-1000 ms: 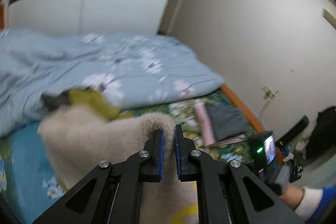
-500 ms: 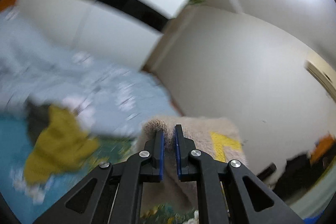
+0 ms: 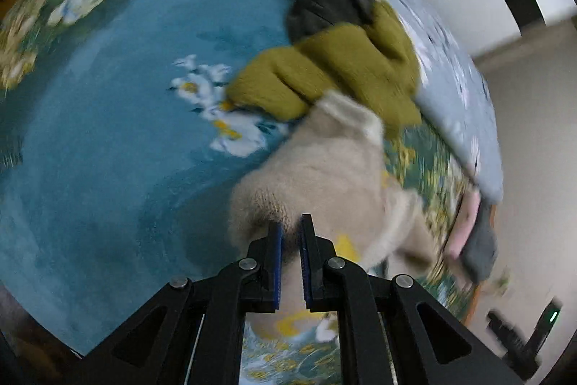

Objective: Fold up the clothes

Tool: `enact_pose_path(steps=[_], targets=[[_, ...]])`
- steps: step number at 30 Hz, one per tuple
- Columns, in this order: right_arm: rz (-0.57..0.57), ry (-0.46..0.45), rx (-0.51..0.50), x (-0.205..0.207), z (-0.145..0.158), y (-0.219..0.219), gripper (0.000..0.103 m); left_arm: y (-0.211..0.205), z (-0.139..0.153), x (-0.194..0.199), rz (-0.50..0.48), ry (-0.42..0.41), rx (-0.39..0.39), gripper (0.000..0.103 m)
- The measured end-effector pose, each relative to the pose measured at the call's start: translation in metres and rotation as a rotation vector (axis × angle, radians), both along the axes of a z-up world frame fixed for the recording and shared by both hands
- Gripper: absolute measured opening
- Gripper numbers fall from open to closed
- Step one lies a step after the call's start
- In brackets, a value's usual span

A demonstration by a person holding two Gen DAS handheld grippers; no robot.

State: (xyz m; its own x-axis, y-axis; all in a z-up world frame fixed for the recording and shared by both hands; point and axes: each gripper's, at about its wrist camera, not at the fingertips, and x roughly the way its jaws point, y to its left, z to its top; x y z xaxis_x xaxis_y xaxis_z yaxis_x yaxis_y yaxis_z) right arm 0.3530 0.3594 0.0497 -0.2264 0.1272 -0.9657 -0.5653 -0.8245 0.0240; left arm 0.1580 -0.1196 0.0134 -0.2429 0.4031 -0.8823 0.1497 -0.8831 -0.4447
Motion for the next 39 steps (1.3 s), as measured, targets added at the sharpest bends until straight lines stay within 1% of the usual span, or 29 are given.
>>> enact_pose_path(steps=[1, 4, 5, 6, 7, 9, 12, 14, 16, 17, 18, 19, 20, 21, 23, 26, 28, 29, 30, 31, 32, 34, 37, 39], targets=[[-0.001, 0.001, 0.004, -0.002, 0.002, -0.001, 0.103, -0.008, -0.002, -0.006, 0.018, 0.010, -0.003, 0.009], [-0.005, 0.002, 0.017, -0.007, 0.007, -0.005, 0.103, -0.028, 0.002, -0.022, 0.029, 0.054, -0.032, 0.008], [-0.009, -0.002, 0.021, -0.009, 0.008, -0.006, 0.103, -0.033, 0.004, -0.030, 0.037, 0.069, -0.038, 0.005], [-0.012, -0.007, 0.025, -0.010, 0.009, -0.007, 0.103, -0.043, 0.007, -0.040, 0.056, 0.093, -0.049, 0.000], [-0.014, -0.014, 0.029, -0.011, 0.009, -0.009, 0.103, -0.053, 0.011, -0.048, 0.079, 0.114, -0.049, 0.000], [-0.019, -0.029, 0.035, -0.013, 0.008, -0.012, 0.103, -0.069, 0.015, -0.064, 0.110, 0.119, -0.016, 0.000], [-0.021, -0.053, 0.028, -0.017, 0.001, -0.020, 0.103, -0.078, 0.016, -0.078, 0.100, 0.114, -0.035, 0.000], [-0.021, -0.067, 0.018, -0.021, -0.005, -0.025, 0.103, -0.075, 0.010, -0.074, 0.077, 0.099, -0.009, 0.000], [-0.019, -0.081, 0.010, -0.024, -0.011, -0.031, 0.103, -0.065, 0.004, -0.064, 0.035, 0.091, -0.009, 0.000], [-0.019, -0.087, 0.005, -0.026, -0.013, -0.034, 0.103, -0.058, 0.002, -0.057, 0.002, 0.094, -0.022, 0.005], [-0.019, -0.091, 0.000, -0.027, -0.016, -0.037, 0.103, -0.050, -0.002, -0.050, -0.035, 0.089, -0.047, 0.023], [-0.018, -0.094, -0.004, -0.029, -0.017, -0.041, 0.103, -0.041, -0.008, -0.042, -0.075, 0.078, -0.071, 0.036], [-0.014, -0.096, -0.007, -0.031, -0.018, -0.044, 0.103, -0.031, -0.014, -0.033, -0.115, 0.067, -0.089, 0.055], [-0.011, -0.097, -0.009, -0.032, -0.019, -0.047, 0.103, -0.020, -0.021, -0.025, -0.157, 0.057, -0.103, 0.059], [-0.004, -0.100, -0.014, -0.034, -0.020, -0.053, 0.103, 0.003, -0.037, -0.010, -0.254, 0.031, -0.156, 0.059], [0.004, -0.109, -0.007, -0.036, -0.020, -0.057, 0.103, 0.031, -0.059, 0.006, -0.365, 0.012, -0.347, 0.059], [0.002, -0.118, -0.001, -0.036, -0.020, -0.058, 0.103, 0.033, -0.076, 0.010, -0.385, -0.020, -0.436, 0.059], [0.001, -0.121, 0.000, -0.036, -0.021, -0.059, 0.103, 0.033, -0.085, 0.012, -0.391, -0.040, -0.478, 0.056], [0.000, -0.125, 0.001, -0.036, -0.021, -0.059, 0.103, 0.030, -0.092, 0.013, -0.386, -0.056, -0.500, 0.036], [-0.001, -0.128, 0.002, -0.036, -0.022, -0.060, 0.103, 0.024, -0.094, 0.011, -0.372, -0.065, -0.501, 0.020], [0.000, -0.133, 0.002, -0.036, -0.023, -0.061, 0.103, 0.016, -0.095, 0.009, -0.355, -0.070, -0.497, 0.007], [-0.002, -0.142, -0.002, -0.036, -0.026, -0.062, 0.103, 0.003, -0.093, 0.001, -0.338, -0.065, -0.494, 0.007], [-0.012, -0.157, -0.019, -0.036, -0.033, -0.065, 0.103, -0.010, -0.079, -0.021, -0.371, -0.008, -0.517, 0.006], [-0.016, -0.162, -0.026, -0.036, -0.037, -0.066, 0.103, -0.023, -0.065, -0.047, -0.382, 0.036, -0.549, 0.006]])
